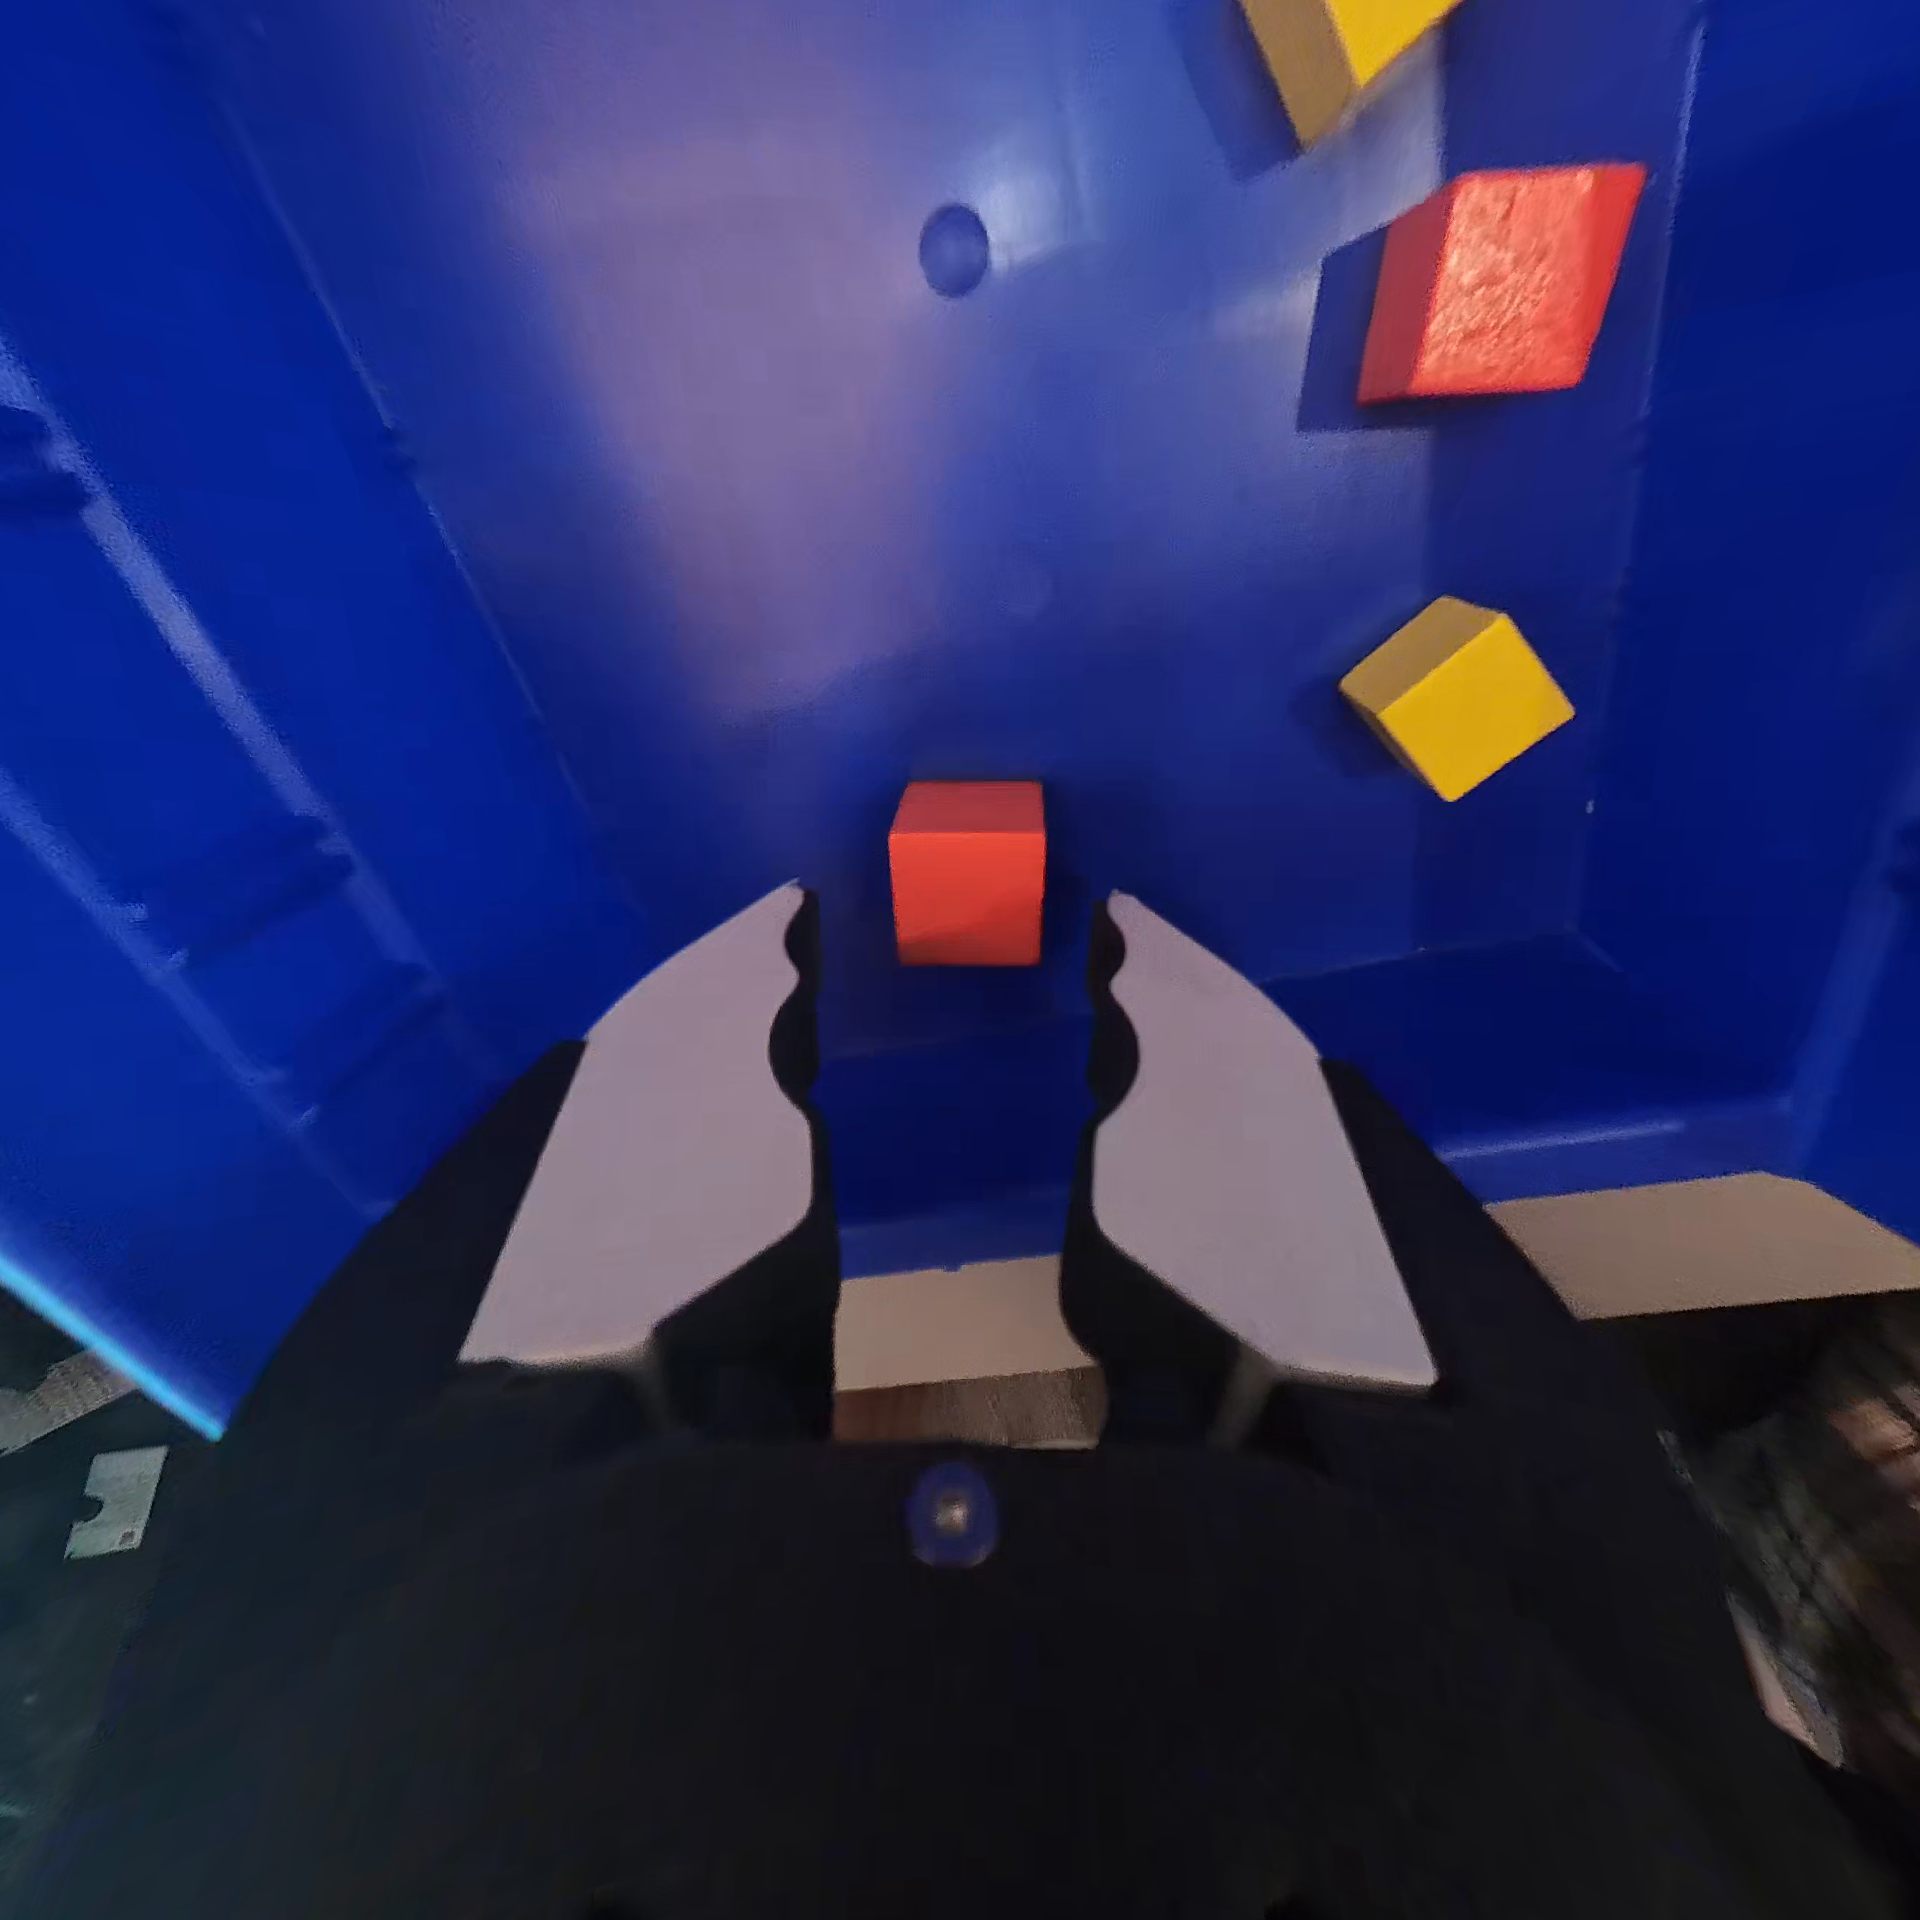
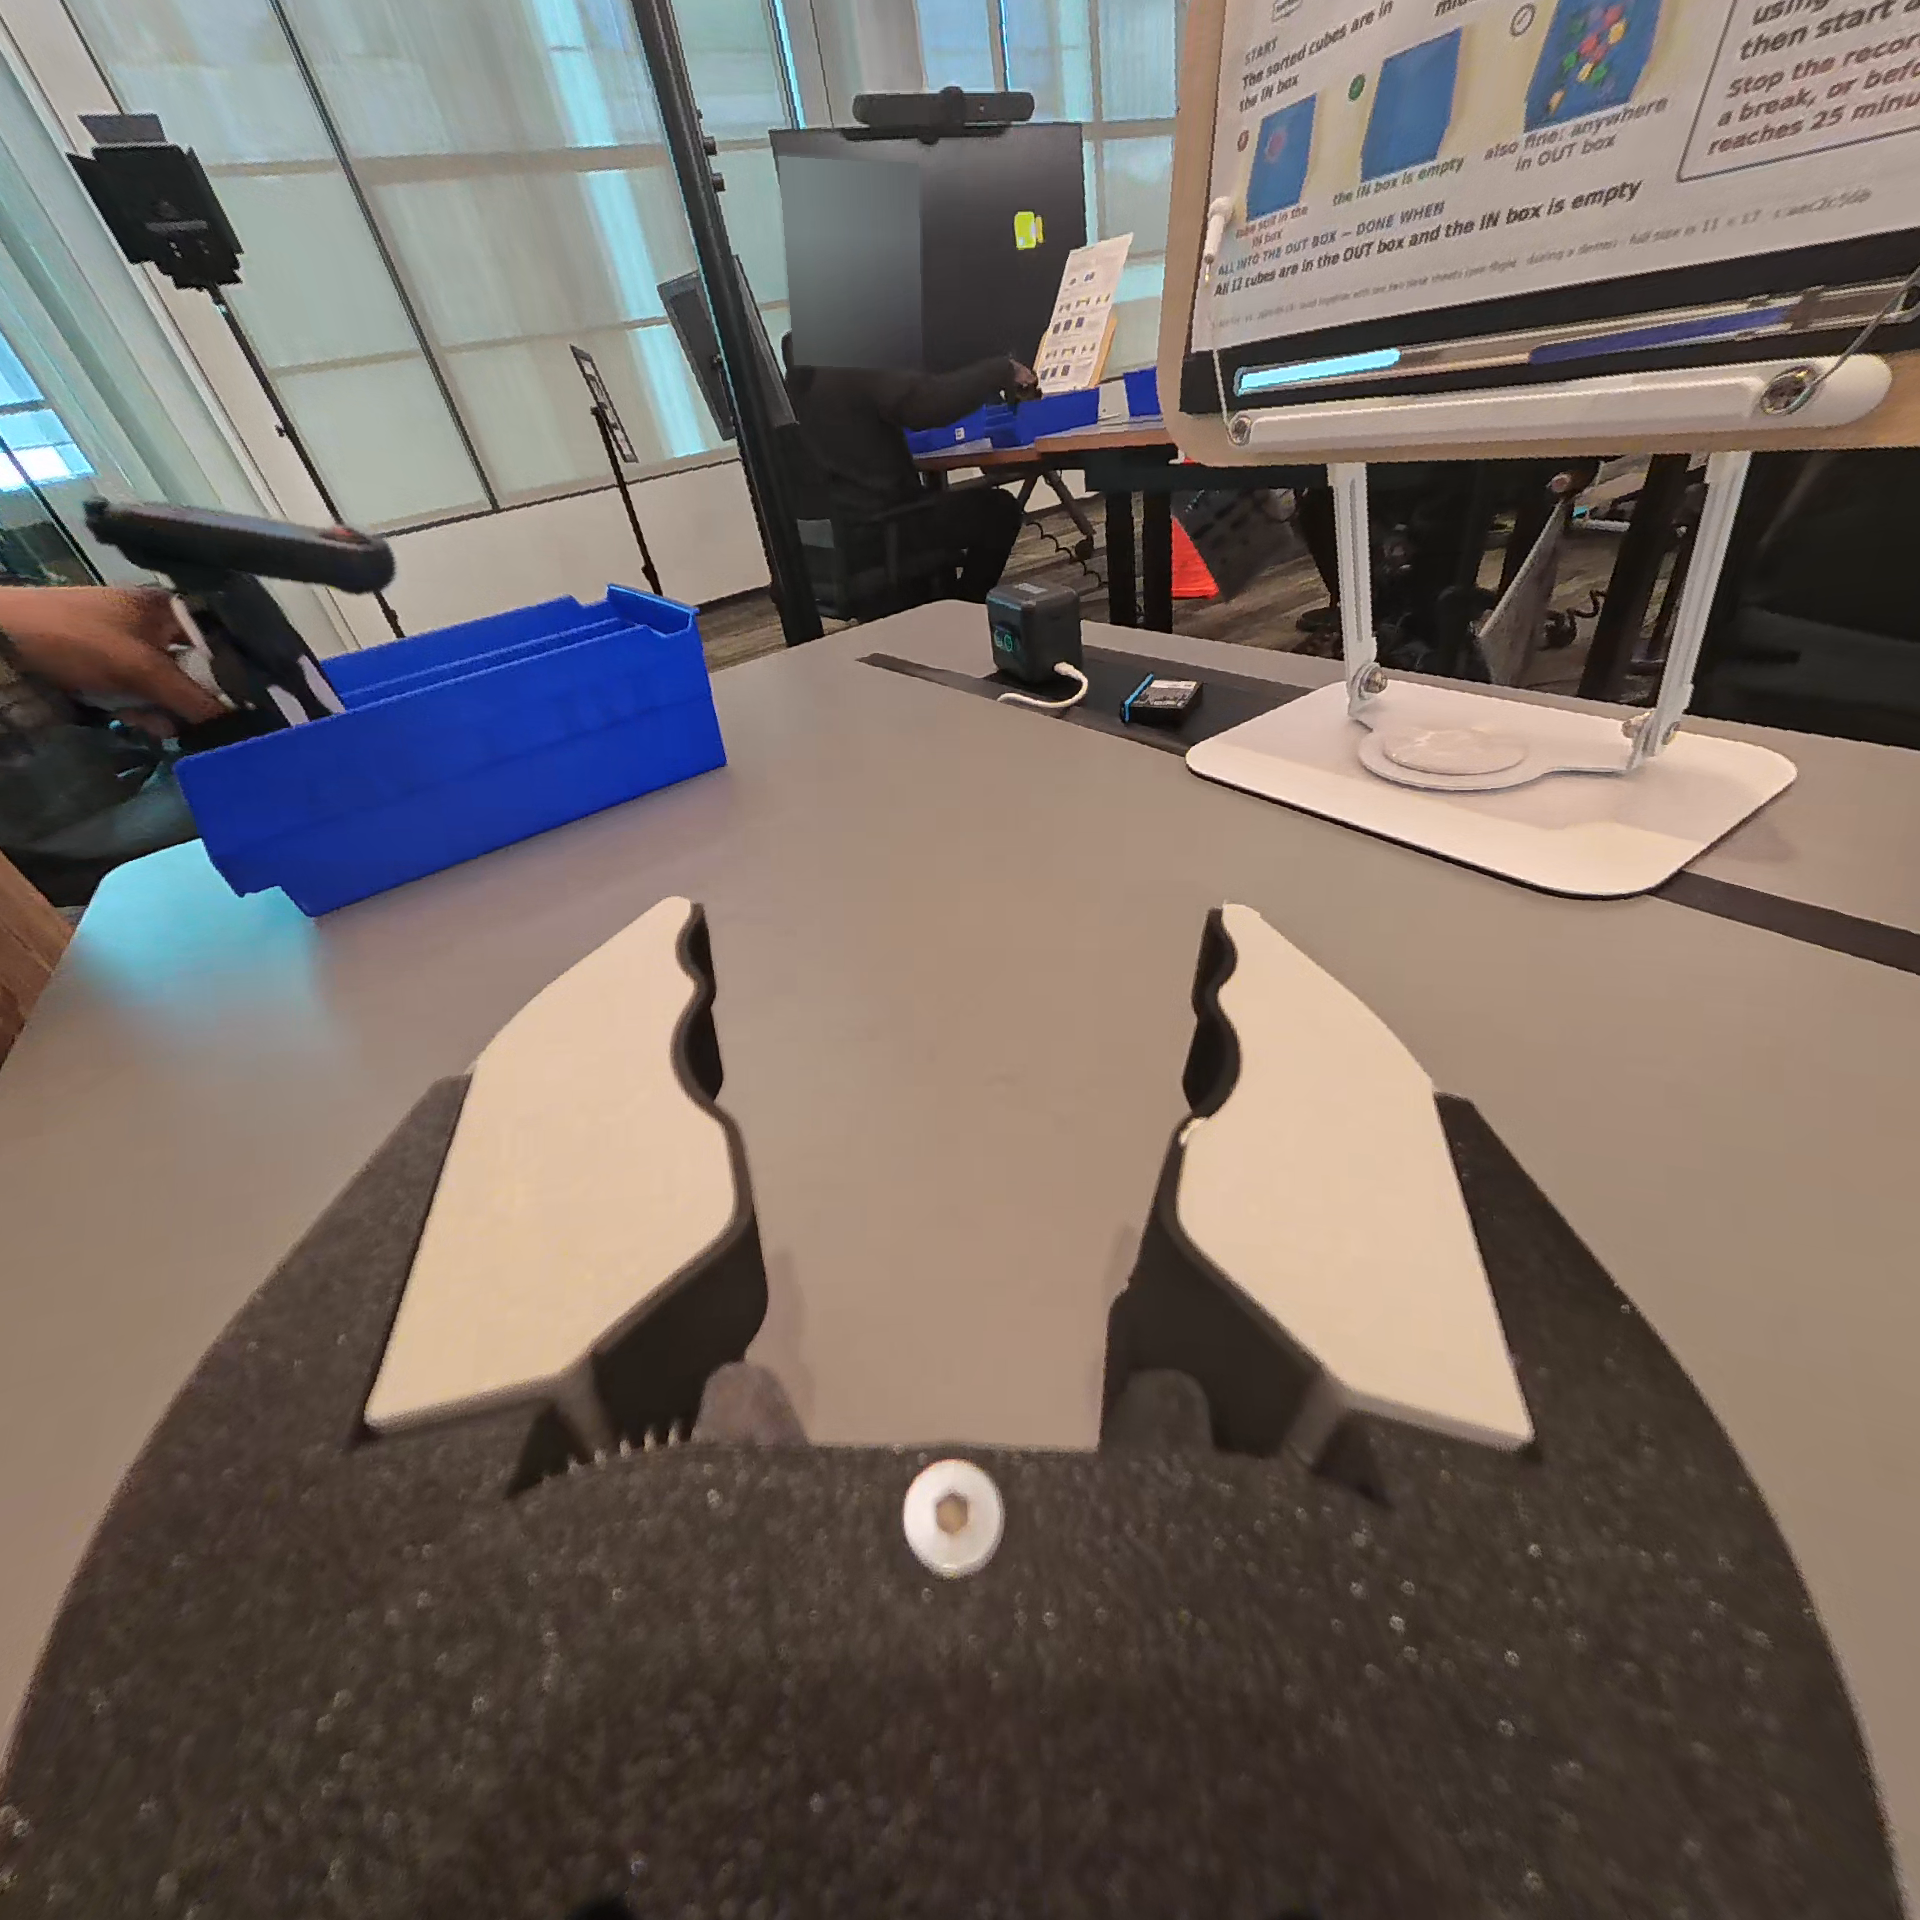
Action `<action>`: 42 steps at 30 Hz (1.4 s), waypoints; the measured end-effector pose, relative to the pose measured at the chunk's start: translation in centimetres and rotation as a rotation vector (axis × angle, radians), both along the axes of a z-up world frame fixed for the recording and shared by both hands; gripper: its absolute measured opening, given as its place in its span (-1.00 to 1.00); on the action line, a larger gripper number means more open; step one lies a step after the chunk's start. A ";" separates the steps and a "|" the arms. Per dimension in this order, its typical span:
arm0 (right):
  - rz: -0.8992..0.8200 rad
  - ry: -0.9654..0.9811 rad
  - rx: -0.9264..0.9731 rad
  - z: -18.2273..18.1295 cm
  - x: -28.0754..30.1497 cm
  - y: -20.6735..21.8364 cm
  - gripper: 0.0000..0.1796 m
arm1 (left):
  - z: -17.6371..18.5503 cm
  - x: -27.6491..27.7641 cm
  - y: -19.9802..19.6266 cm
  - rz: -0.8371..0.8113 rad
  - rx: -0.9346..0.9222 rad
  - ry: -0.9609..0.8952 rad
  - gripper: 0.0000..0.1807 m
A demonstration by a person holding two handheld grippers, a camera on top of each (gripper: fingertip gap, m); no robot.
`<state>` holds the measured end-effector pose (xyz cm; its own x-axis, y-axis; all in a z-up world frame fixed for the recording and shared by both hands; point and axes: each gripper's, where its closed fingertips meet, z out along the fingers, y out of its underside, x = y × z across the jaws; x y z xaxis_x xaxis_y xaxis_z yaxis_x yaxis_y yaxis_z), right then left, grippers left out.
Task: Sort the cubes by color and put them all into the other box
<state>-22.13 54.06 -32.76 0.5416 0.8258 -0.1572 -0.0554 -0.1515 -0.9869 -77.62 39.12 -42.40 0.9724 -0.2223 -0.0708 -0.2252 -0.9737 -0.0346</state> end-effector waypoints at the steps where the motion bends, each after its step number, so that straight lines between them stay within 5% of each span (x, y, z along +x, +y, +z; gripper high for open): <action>1: 0.001 -0.001 0.000 0.0 0.0 0.0 -0.02 | -0.3 0.0 -0.2 -0.003 -0.020 -0.008 -0.49; 4: -0.003 0.002 0.005 0.2 0.1 0.0 -0.02 | -0.8 0.6 -0.2 0.011 -0.055 -0.082 -0.69; 10: 0.024 0.003 -0.017 -0.1 -0.2 -0.3 -0.07 | 0.1 0.5 1.0 -0.034 0.015 -0.113 -0.69; 15: 0.065 0.051 -0.049 0.6 -0.8 -0.8 -0.12 | 9.7 4.7 6.2 -0.196 0.501 -0.188 -0.70; 19: 0.213 0.216 -0.204 3.0 -2.6 -2.2 -0.16 | 18.4 16.7 8.9 -0.519 0.951 -0.367 -0.70; 22: 0.389 0.330 -0.387 5.0 -4.8 -4.2 -0.19 | 21.2 27.3 8.7 -0.755 1.165 -0.570 -0.70; 27: 0.678 0.505 -0.841 7.6 -7.7 -7.6 -0.16 | 19.6 40.8 7.9 -1.004 1.287 -0.898 -0.70; 30: 0.705 0.517 -0.976 7.3 -8.2 -8.4 -0.22 | 17.5 45.1 7.4 -1.091 1.309 -0.947 -0.70; 35: 0.711 0.425 -1.047 5.9 -9.1 -9.4 -0.28 | 15.0 47.5 6.4 -1.176 1.279 -0.930 -0.70; 42: 0.776 0.384 -1.062 5.7 -10.2 -10.0 -0.65 | 14.6 47.4 5.9 -1.202 1.284 -0.913 -0.70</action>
<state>-32.34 44.02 -27.10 -0.2216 0.2835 -0.9330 0.1487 -0.9358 -0.3197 -30.27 45.07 -27.85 0.2211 -0.9100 -0.3508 -0.1435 0.3254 -0.9346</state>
